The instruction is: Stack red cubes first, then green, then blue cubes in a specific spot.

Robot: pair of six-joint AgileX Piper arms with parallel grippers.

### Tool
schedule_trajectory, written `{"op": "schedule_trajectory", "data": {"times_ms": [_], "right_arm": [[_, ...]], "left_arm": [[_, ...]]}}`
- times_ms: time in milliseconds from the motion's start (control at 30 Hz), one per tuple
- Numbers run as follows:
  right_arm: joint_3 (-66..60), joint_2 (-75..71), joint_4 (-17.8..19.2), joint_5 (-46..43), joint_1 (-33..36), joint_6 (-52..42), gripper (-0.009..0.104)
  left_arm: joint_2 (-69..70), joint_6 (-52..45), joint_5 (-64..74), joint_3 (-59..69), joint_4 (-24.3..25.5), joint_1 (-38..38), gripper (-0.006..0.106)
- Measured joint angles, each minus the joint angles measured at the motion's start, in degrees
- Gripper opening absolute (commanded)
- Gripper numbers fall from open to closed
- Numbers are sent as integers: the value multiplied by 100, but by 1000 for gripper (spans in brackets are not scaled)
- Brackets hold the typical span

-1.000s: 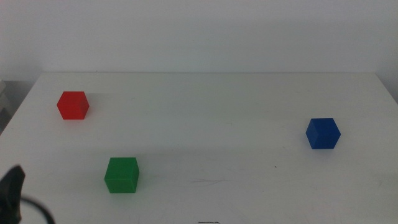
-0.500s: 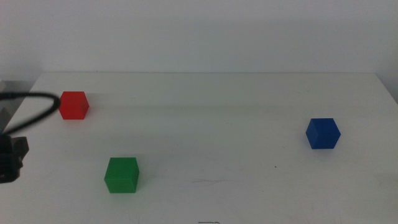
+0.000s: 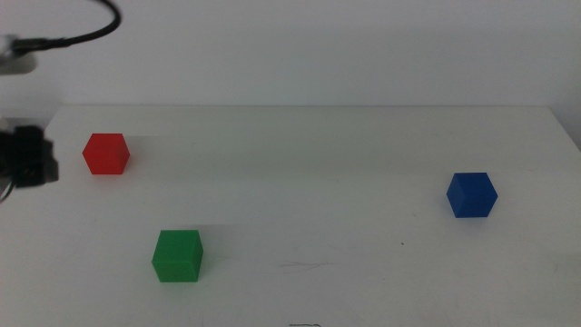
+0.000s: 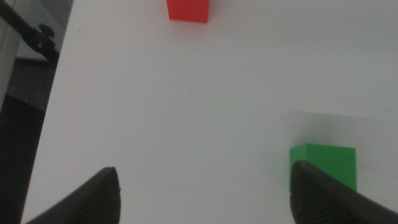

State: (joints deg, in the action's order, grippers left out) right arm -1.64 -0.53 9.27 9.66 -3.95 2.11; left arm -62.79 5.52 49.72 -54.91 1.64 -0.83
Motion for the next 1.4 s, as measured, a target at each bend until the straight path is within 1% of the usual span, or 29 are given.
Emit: {"op": "schedule_trajectory", "data": {"times_ms": [267,433,633,733,867,967,1400], "right_arm": [[0,0,0,0,0,0,94],[0,0,0,0,0,0,94],[0,0,0,0,0,0,94],[0,0,0,0,0,0,94],[0,0,0,0,0,0,94],[0,0,0,0,0,0,94],[0,0,0,0,0,0,94]], "left_arm": [[-1652,-331,549,-1397,262,0,94],[-2608,-871,741,-2292,276,0,94],[-3703,-1122,1111,-3414,271,0,94],[-4249,-1273,1233,-4004,175,-29,94],[-4890,-1529,1434,-4675,-292,-205,94],[-5314,-1712,1542,-5076,-528,-339,94],[-6617,-1892,1539,-6283,-519,-422,94]]}}
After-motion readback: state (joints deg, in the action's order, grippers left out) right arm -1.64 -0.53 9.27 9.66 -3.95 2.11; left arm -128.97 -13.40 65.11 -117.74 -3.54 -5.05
